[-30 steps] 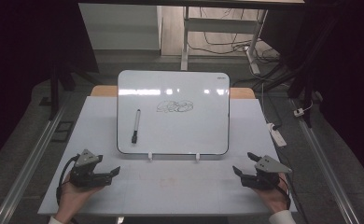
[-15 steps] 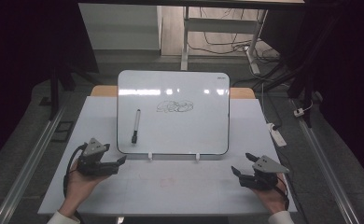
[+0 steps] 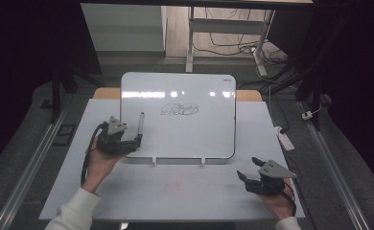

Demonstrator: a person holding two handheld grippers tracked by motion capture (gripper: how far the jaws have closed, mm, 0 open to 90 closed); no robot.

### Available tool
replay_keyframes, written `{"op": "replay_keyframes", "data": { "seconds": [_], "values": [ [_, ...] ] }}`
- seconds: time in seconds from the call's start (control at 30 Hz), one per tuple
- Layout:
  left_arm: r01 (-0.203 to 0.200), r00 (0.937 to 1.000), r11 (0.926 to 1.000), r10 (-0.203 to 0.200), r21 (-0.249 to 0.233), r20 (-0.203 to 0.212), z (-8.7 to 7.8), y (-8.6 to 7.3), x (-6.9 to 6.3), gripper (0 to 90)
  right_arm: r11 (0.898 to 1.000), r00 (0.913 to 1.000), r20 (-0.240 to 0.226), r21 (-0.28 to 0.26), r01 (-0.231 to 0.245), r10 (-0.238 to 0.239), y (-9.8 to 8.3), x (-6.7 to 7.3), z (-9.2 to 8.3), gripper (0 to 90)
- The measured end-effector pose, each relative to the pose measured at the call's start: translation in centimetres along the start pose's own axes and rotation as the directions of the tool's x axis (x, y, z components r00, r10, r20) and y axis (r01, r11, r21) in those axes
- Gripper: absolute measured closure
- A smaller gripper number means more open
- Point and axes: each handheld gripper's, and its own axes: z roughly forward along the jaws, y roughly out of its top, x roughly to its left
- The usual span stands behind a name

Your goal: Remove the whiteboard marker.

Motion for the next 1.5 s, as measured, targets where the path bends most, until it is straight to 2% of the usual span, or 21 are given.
{"op": "replay_keyframes", "data": {
  "seconds": [0.07,0.1,0.17,0.23,0.37,0.5,0.63,0.7,0.73,0.77,0.9,1.03,1.07,1.2,1.33,1.37,1.43,1.47,1.5],
  "values": [
    [-0.019,0.9991,0.9998,0.019,0.009,-0.039,1.3,1.2,0.0,34.0,1.000,1.0000,0.004,0.005,-0.001,0.001,-0.1,0.0,0.0,24.5],
    [-0.019,0.9991,0.9998,0.019,0.009,-0.039,1.3,1.2,0.0,35.9,1.000,1.0000,0.006,0.007,-0.002,0.002,-0.1,0.0,0.1,24.5],
    [-0.023,0.9984,0.9996,0.024,0.017,-0.051,2.1,1.8,0.0,37.3,1.000,1.0000,0.007,0.008,-0.002,0.002,-0.1,0.0,0.1,24.5],
    [-0.025,0.9979,0.9995,0.026,0.020,-0.059,3.1,2.4,0.0,42.4,1.000,1.0000,0.010,0.007,0.000,0.000,-0.2,0.0,0.1,24.5],
    [-0.027,0.9967,0.9994,0.029,0.023,-0.076,3.8,2.8,-0.1,49.2,1.000,0.9999,0.013,0.009,-0.003,0.003,-0.2,0.0,0.1,24.5],
    [-0.023,0.9935,0.9992,0.027,0.034,-0.111,4.6,3.2,-0.1,54.9,1.000,0.9999,0.014,0.014,-0.001,0.001,-0.3,0.1,0.1,24.5],
    [-0.021,0.9923,0.9988,0.027,0.045,-0.121,5.1,3.3,-0.3,60.2,1.000,0.9999,0.017,0.014,0.002,-0.002,-0.3,0.1,0.1,24.5],
    [-0.029,0.9902,0.9987,0.034,0.043,-0.135,5.2,3.3,-0.4,63.8,1.000,0.9998,0.020,0.015,0.003,-0.003,-0.4,0.1,0.1,24.5],
    [-0.036,0.9872,0.9984,0.043,0.042,-0.154,5.2,3.5,-0.5,65.9,1.000,0.9998,0.022,0.014,0.002,-0.003,-0.4,0.1,0.1,24.5],
    [-0.036,0.9872,0.9984,0.043,0.042,-0.154,5.2,3.5,-0.5,68.5,1.000,0.9997,0.024,0.016,-0.001,0.001,-0.4,0.1,0.1,24.5],
    [-0.063,0.9781,0.9969,0.071,0.046,-0.195,5.5,3.5,-1.2,73.6,1.000,0.9996,0.028,0.012,0.000,0.000,-0.3,0.1,0.0,24.5],
    [-0.071,0.9804,0.9967,0.077,0.038,-0.182,5.6,3.4,-1.6,77.4,1.000,0.9995,0.030,0.007,0.004,-0.004,-0.2,0.3,0.0,24.6],
    [-0.081,0.9831,0.9960,0.086,0.037,-0.162,5.7,3.3,-1.9,80.9,1.000,0.9995,0.031,0.006,0.005,-0.005,-0.1,0.3,0.0,24.6],
    [-0.105,0.9812,0.9940,0.108,0.031,-0.160,5.7,3.2,-2.1,81.2,1.000,0.9995,0.031,-0.001,0.010,-0.010,0.0,0.4,0.0,24.8],
    [-0.098,0.9857,0.9949,0.100,0.026,-0.136,5.2,3.1,-1.9,81.2,1.000,0.9995,0.030,-0.004,0.007,-0.007,0.0,0.4,0.0,25.1],
    [-0.097,0.9886,0.9952,0.098,0.015,-0.114,4.7,3.1,-1.7,81.3,1.000,0.9996,0.029,-0.007,0.006,-0.006,0.0,0.4,0.0,25.2],
    [-0.093,0.9906,0.9956,0.093,0.004,-0.100,4.3,3.1,-1.7,81.3,1.000,0.9998,0.019,-0.016,-0.004,0.004,0.1,0.5,-0.1,26.6],
    [-0.083,0.9948,0.9963,0.082,-0.022,-0.060,3.3,3.2,-1.7,81.3,1.000,0.9999,0.009,-0.022,-0.010,0.010,0.3,0.6,-0.2,27.0],
    [-0.083,0.9948,0.9963,0.082,-0.022,-0.060,3.3,3.2,-1.7,81.3,0.999,0.9999,-0.001,-0.031,-0.014,0.014,0.4,0.7,-0.2,27.2]
  ]
}}
